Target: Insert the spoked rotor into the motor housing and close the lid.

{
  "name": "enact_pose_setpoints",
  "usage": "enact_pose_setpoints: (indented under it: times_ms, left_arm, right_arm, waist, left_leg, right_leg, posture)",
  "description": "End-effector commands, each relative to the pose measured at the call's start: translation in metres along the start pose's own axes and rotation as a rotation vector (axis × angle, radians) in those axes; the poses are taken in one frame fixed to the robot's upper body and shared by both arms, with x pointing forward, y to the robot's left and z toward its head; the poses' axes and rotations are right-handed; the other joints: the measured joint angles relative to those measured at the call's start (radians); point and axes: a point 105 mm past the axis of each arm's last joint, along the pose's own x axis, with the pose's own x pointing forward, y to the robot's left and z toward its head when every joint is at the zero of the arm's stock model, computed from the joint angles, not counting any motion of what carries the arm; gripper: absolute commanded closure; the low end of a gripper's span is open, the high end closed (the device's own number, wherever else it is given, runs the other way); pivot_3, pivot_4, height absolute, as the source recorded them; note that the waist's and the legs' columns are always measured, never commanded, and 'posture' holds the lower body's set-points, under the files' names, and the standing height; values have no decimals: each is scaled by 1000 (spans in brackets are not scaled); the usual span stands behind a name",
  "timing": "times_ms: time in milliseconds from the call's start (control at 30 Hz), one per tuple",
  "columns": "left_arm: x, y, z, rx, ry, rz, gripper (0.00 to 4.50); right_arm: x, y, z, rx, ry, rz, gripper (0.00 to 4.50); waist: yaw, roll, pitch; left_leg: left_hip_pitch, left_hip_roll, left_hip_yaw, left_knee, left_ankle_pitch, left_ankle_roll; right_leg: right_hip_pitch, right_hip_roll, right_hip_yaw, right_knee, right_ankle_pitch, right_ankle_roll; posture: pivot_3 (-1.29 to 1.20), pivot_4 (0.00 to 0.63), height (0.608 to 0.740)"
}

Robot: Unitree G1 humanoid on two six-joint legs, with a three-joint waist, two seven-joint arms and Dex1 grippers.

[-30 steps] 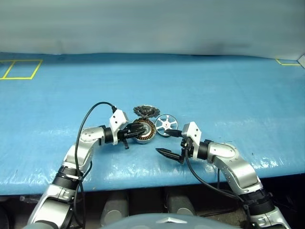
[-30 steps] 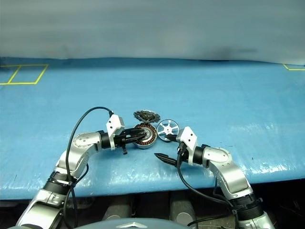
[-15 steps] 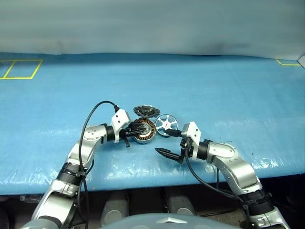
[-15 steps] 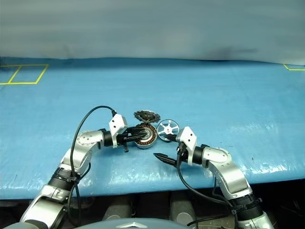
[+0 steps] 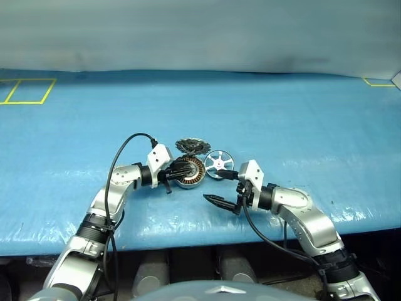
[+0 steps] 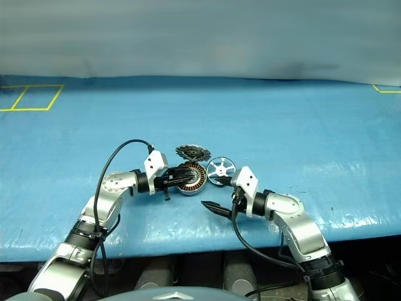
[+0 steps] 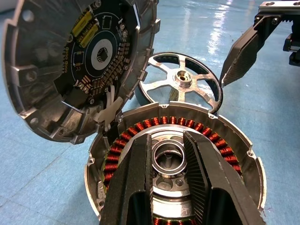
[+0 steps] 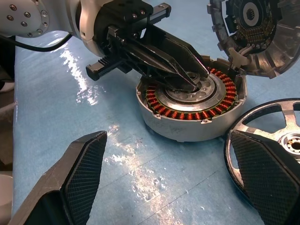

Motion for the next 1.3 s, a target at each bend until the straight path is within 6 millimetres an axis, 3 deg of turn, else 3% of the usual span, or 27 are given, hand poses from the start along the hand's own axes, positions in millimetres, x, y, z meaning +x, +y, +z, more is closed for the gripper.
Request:
enact_pose_setpoints:
  times_ms: [33,300,700,967,1033,1133,1267,1300]
  left_arm:
    - [0,3,1,20,-7,19,2552]
    - [-1,5,4,25,-35,42,2552]
    - [-22,-5,32,-44,-187,35,2552]
    - [-41,2,22,-60,-146,135,2552]
    - [-42,2,19,-61,-136,152,2520]
    - [-42,4,19,-68,-143,174,3190]
    - [-39,-1,17,-93,-142,137,4470]
    - [-38,-1,17,-95,-140,129,4500]
  right_arm:
    - [1,1,12,-35,-46,10,0]
    - [2,1,12,-42,-47,11,0]
    - [2,2,17,-38,-77,22,0]
    - [4,-1,19,-45,-81,21,0]
    - [5,-3,18,-46,-76,11,423]
    - [6,-5,18,-49,-73,6,1311]
    - [6,-7,17,-55,-68,-3,2607]
    - [6,-7,17,-57,-65,-9,2929]
  waist:
    - [0,0,0]
    - [0,0,0]
    - [-1,0,0]
    - [-2,0,0]
    - [-1,0,0]
    - [1,0,0]
    - [1,0,0]
    - [1,0,0]
  left_leg:
    - [0,0,0,0,0,0]
    - [0,0,0,0,0,0]
    - [0,0,0,1,0,0]
    - [1,0,0,1,0,0]
    - [1,0,0,1,0,0]
    - [0,0,0,1,0,0]
    - [1,0,0,1,0,0]
    - [0,0,0,1,0,0]
  right_leg:
    - [0,0,0,0,0,0]
    - [1,0,0,0,0,0]
    - [1,0,0,0,0,0]
    - [1,0,0,1,0,0]
    - [0,0,0,1,0,0]
    - [1,0,0,0,0,0]
    - [1,0,0,1,0,0]
    - [1,0,0,1,0,0]
  posture:
    - [0,150,740]
    - [0,150,740]
    - [0,150,740]
    - [0,150,740]
    - [0,150,740]
    - [0,150,740]
    - [0,150,740]
    - [0,150,740]
